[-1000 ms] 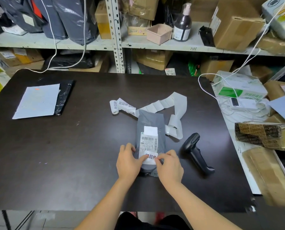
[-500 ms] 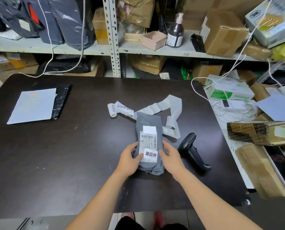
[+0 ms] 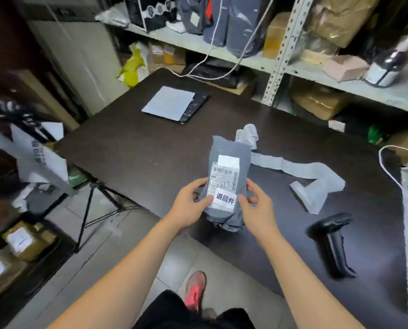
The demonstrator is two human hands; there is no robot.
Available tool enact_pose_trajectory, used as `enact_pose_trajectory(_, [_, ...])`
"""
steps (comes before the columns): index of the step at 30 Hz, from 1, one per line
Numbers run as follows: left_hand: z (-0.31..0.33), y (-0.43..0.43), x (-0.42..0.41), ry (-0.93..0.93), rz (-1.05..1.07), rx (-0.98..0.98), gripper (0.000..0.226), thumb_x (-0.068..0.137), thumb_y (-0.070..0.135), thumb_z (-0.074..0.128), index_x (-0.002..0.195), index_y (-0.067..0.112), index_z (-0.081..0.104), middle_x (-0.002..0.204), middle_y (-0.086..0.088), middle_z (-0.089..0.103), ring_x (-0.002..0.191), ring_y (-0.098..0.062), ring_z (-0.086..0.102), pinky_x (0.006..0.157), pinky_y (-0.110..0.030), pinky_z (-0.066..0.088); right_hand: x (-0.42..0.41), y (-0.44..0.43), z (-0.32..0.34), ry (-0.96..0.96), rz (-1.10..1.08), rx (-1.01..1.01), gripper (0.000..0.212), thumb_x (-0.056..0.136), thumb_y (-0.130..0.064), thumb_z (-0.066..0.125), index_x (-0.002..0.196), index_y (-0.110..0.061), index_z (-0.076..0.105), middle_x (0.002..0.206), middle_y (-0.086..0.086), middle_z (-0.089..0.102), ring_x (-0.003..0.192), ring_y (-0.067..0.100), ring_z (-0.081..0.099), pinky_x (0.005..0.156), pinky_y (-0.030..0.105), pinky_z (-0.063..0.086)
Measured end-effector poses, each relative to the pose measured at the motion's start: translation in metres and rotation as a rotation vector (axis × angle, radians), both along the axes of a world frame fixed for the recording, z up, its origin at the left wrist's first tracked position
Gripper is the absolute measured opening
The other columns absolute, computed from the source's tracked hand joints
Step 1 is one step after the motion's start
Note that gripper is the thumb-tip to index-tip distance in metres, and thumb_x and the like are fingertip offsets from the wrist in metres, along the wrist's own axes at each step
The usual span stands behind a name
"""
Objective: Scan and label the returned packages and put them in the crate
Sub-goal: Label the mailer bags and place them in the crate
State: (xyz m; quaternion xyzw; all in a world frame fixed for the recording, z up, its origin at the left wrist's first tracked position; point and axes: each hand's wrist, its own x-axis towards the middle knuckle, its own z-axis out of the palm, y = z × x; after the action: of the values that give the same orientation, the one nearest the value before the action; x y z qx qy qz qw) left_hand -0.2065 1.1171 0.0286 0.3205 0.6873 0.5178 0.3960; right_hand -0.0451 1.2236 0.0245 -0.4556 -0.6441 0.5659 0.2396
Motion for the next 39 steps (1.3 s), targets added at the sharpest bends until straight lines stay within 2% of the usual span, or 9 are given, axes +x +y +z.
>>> enact_pose_trajectory(6, [0.025,-0.118,-0.026,0.064,0.312,-0.007,0.046,0.094,0.005,0.064,0.137,0.021,0.056,0.127,0.004,0.066,0.113,-0.01,0.065,0.097,-0.028,0.054,-0.066,-0.071,0.013,0.049,0.328,0.089,0.056,0.096,-0.007,0.059,0.116,-0.059,0.051,0.098,-0.052,0.059,0.088,-0.013,0.064,0.063,0.006,0.051])
enact_pose_trajectory(9, [0.032,-0.181,-0.045,0.099,0.464,-0.036,0.048,0.094,0.004,0.064,0.139,0.018,0.055,0.131,0.003,0.064,0.119,-0.011,0.061,0.102,-0.029,0.05,-0.106,-0.116,0.014,0.058,0.469,0.103,0.051,0.095,-0.009,0.063,0.131,-0.044,0.055,0.095,-0.045,0.064,0.085,-0.007,0.066,0.066,0.011,0.055])
enact_pose_trajectory(14, [0.03,-0.286,-0.085,0.099,0.672,-0.02,0.049,0.094,0.003,0.064,0.14,0.017,0.055,0.127,0.003,0.065,0.112,-0.008,0.063,0.088,-0.017,0.053,-0.184,-0.201,0.022,0.057,0.697,0.131,0.048,0.093,-0.009,0.067,0.136,-0.028,0.058,0.082,-0.028,0.072,0.078,-0.004,0.069,0.064,0.012,0.055])
enact_pose_trajectory(17, [0.021,-0.348,-0.117,0.108,0.757,-0.022,0.048,0.094,0.004,0.064,0.138,0.02,0.056,0.127,0.006,0.065,0.108,0.0,0.062,0.086,-0.014,0.052,-0.231,-0.258,0.023,0.049,0.798,0.173,0.05,0.092,-0.012,0.069,0.139,-0.025,0.058,0.093,-0.024,0.068,0.08,-0.007,0.065,0.064,0.006,0.05])
enact_pose_trajectory(23, [-0.016,-0.475,-0.186,0.078,0.917,-0.081,0.049,0.092,0.008,0.067,0.137,0.024,0.057,0.125,0.008,0.065,0.104,-0.012,0.064,0.077,-0.013,0.052,-0.329,-0.38,0.003,-0.027,0.941,0.187,0.048,0.091,-0.011,0.07,0.137,-0.019,0.059,0.112,-0.008,0.071,0.082,-0.005,0.066,0.068,0.006,0.049])
enact_pose_trajectory(28, [-0.055,-0.567,-0.23,0.005,1.056,-0.122,0.046,0.092,0.007,0.067,0.133,0.026,0.059,0.118,0.009,0.066,0.089,-0.004,0.056,0.07,-0.008,0.047,-0.4,-0.472,-0.027,-0.09,1.099,0.212,0.046,0.09,-0.01,0.07,0.133,-0.024,0.061,0.109,-0.019,0.068,0.08,0.01,0.066,0.074,0.023,0.056])
enact_pose_trajectory(31, [-0.084,-0.61,-0.256,-0.08,1.127,-0.136,0.046,0.091,0.006,0.067,0.13,0.03,0.06,0.117,0.01,0.068,0.092,-0.001,0.06,0.071,-0.01,0.05,-0.444,-0.518,-0.056,-0.154,1.187,0.202,0.048,0.09,-0.012,0.07,0.136,-0.024,0.06,0.102,-0.027,0.063,0.083,0.005,0.064,0.067,0.01,0.049])
enact_pose_trajectory(35, [-0.134,-0.662,-0.309,-0.089,1.199,-0.191,0.054,0.088,-0.002,0.066,0.113,0.046,0.061,0.103,0.026,0.07,0.095,0.003,0.064,0.078,-0.007,0.046,-0.518,-0.574,-0.111,-0.196,1.284,0.185,0.049,0.089,-0.01,0.073,0.135,-0.019,0.06,0.106,-0.014,0.066,0.082,0.0,0.063,0.076,0.019,0.054])
enact_pose_trajectory(39, [-0.195,-0.711,-0.371,-0.099,1.264,-0.318,0.05,0.086,0.001,0.068,0.121,0.036,0.062,0.11,0.016,0.07,0.103,-0.009,0.063,0.086,-0.011,0.045,-0.594,-0.627,-0.182,-0.234,1.368,0.125,0.047,0.088,-0.007,0.074,0.133,-0.012,0.061,0.116,-0.011,0.064,0.097,0.005,0.062,0.094,0.025,0.052])
